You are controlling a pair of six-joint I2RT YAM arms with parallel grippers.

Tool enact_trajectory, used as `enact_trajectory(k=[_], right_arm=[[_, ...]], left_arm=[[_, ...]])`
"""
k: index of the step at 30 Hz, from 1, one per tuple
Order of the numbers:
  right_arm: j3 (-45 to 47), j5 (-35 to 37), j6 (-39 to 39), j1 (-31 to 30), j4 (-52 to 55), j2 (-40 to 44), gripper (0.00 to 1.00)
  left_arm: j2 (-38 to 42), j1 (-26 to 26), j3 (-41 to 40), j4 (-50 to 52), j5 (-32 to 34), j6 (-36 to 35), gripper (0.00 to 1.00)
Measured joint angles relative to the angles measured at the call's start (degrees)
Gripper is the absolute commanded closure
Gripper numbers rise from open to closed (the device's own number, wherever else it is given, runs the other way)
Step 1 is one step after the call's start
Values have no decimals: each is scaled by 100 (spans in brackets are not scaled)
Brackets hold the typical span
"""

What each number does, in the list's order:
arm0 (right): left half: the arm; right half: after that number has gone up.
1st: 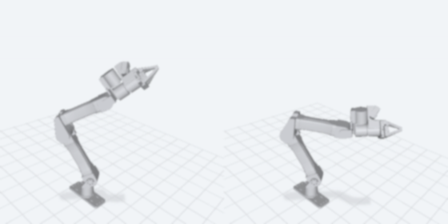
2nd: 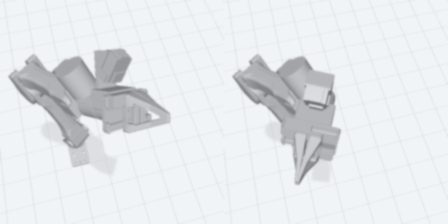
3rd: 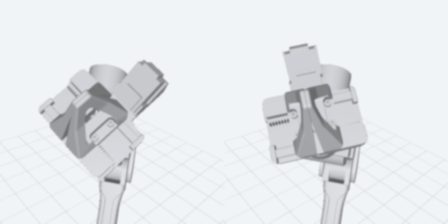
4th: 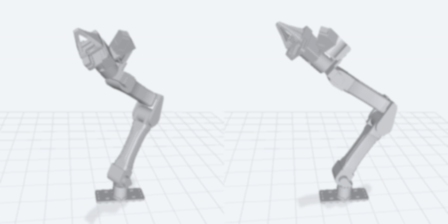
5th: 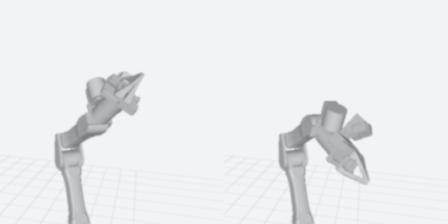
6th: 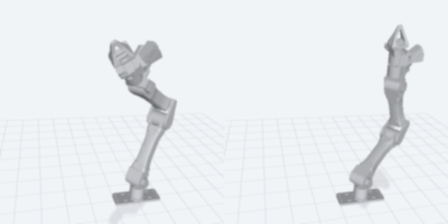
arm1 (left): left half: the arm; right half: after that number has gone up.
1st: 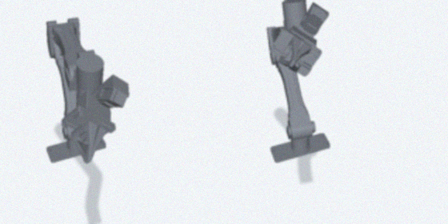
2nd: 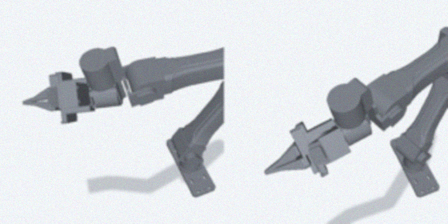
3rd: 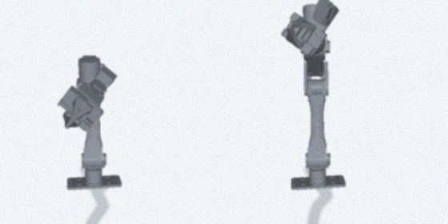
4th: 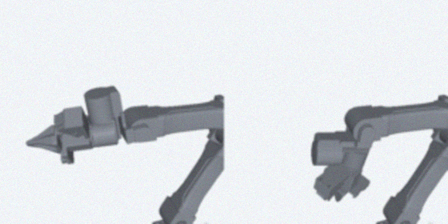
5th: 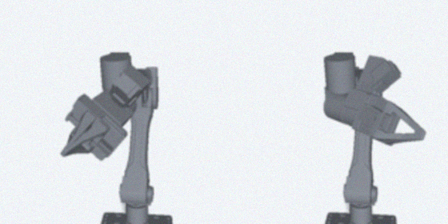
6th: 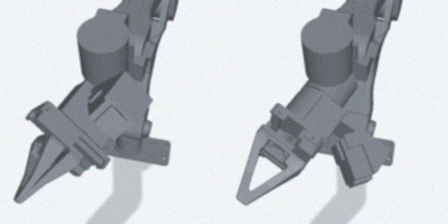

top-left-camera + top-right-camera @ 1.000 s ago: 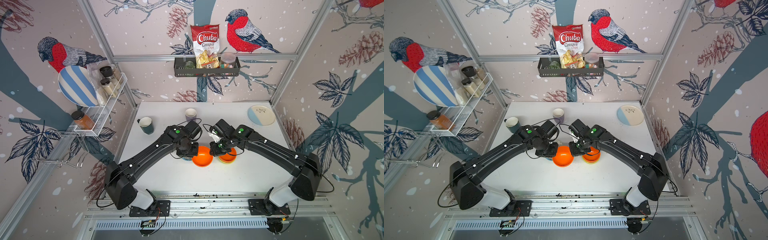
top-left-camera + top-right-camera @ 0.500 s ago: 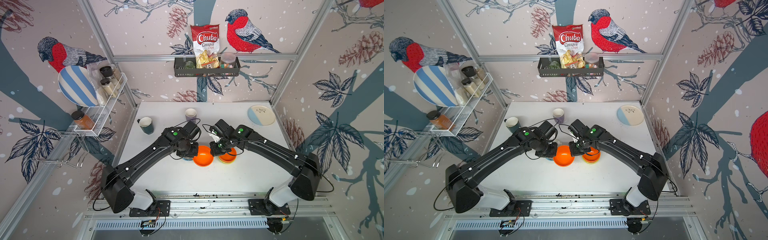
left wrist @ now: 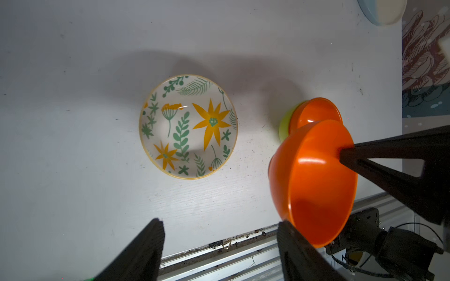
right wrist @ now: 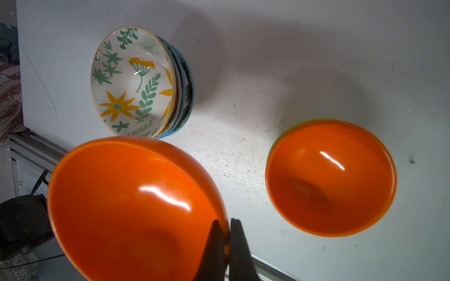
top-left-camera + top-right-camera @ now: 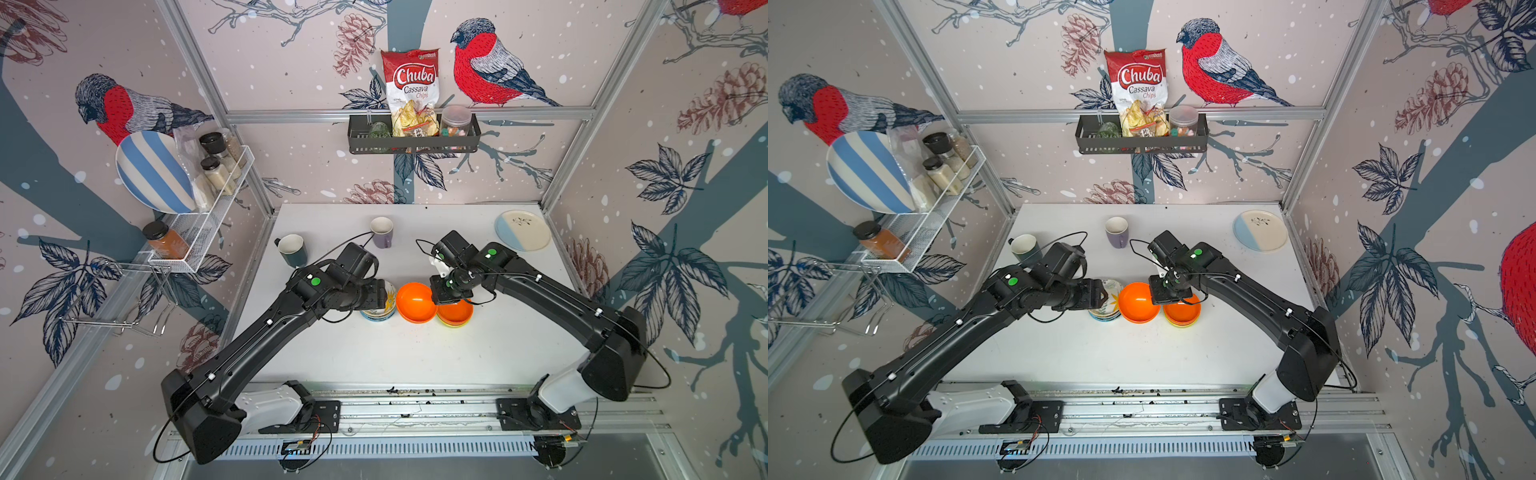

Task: Stack the bowls
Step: Pick up the bowl from the center of the board, then place the bowl on the bowl.

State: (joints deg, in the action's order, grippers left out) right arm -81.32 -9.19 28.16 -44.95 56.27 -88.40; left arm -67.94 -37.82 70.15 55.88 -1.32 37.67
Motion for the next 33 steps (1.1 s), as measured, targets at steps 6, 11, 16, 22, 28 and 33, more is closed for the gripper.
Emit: enact_trajectory(k=[6, 11, 16, 22, 28, 33], right_arm=[[151, 59, -107, 719, 122, 334, 100], [396, 229, -94, 1246, 127, 608, 100], [739, 315, -37, 1615, 125, 802, 100], [1093, 437, 68, 1858, 105, 990, 100], [1460, 442, 177, 1891, -31, 1060, 100], [1558, 354, 181, 1888, -175, 960, 100]], left_arm=[[686, 758, -590, 133, 138, -57, 24], [999, 1165, -955, 306, 284, -221, 25], [1213, 1379, -1200, 363, 348, -367, 25], [1279, 1447, -1296, 352, 413, -468, 25], [1268, 1447, -1344, 350, 424, -511, 25], [1222, 1462, -1364, 343, 424, -527, 25]])
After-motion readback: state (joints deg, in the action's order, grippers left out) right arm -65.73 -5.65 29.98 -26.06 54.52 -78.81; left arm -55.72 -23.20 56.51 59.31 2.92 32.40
